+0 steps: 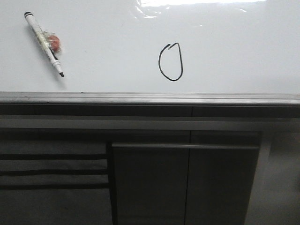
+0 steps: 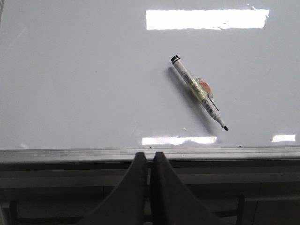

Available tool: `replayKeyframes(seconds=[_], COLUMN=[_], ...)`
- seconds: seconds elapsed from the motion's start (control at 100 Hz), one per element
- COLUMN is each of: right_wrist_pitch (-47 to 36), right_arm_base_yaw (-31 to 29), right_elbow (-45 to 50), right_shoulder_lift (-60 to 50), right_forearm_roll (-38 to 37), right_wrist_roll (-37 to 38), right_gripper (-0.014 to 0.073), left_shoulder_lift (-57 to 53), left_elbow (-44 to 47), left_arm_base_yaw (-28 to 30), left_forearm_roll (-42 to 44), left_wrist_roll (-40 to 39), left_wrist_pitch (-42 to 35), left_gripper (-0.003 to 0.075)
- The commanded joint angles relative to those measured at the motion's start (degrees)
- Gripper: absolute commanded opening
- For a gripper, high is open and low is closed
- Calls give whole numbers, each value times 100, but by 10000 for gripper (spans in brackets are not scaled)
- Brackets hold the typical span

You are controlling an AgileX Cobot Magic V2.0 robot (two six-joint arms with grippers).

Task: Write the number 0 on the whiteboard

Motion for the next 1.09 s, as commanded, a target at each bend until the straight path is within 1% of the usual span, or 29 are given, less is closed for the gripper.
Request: replayKeyframes(seconds=[0.0, 0.09, 0.14, 0.23, 0.25, 0.3, 1.08], right_wrist_pitch=[-1112, -2082, -2475, -2767, -2778, -2397, -2410], right_arm_base_yaw=[-361, -884, -1102, -1213, -1213, -1213, -1226], right_elbow=[370, 1043, 1349, 1750, 1772, 1744, 1760], right_shoulder_lift=[-387, -918, -1184, -1657, -1724, -1921, -1915], right_forearm_roll=[-181, -169, -8, 275, 305, 305, 315], right_wrist_roll=[-35, -35, -6, -6, -6, -6, -6], right_gripper=[-73, -73, -73, -73, -73, -73, -73], left_shoulder_lift=[-158, -158, -158, -158, -158, -158, -158], left_elbow=[138, 138, 138, 138, 138, 138, 138], left_arm_base_yaw=[-26, -26, -26, -26, -26, -26, -26], left_forearm_roll=[-20, -20, -20, -20, -20, -20, -20], left_wrist_roll=[-11, -11, -11, -11, -11, -11, -11], left_wrist_pitch=[-396, -396, -396, -396, -396, -396, -396], left_gripper=[-20, -20, -20, -20, -20, -20, -20])
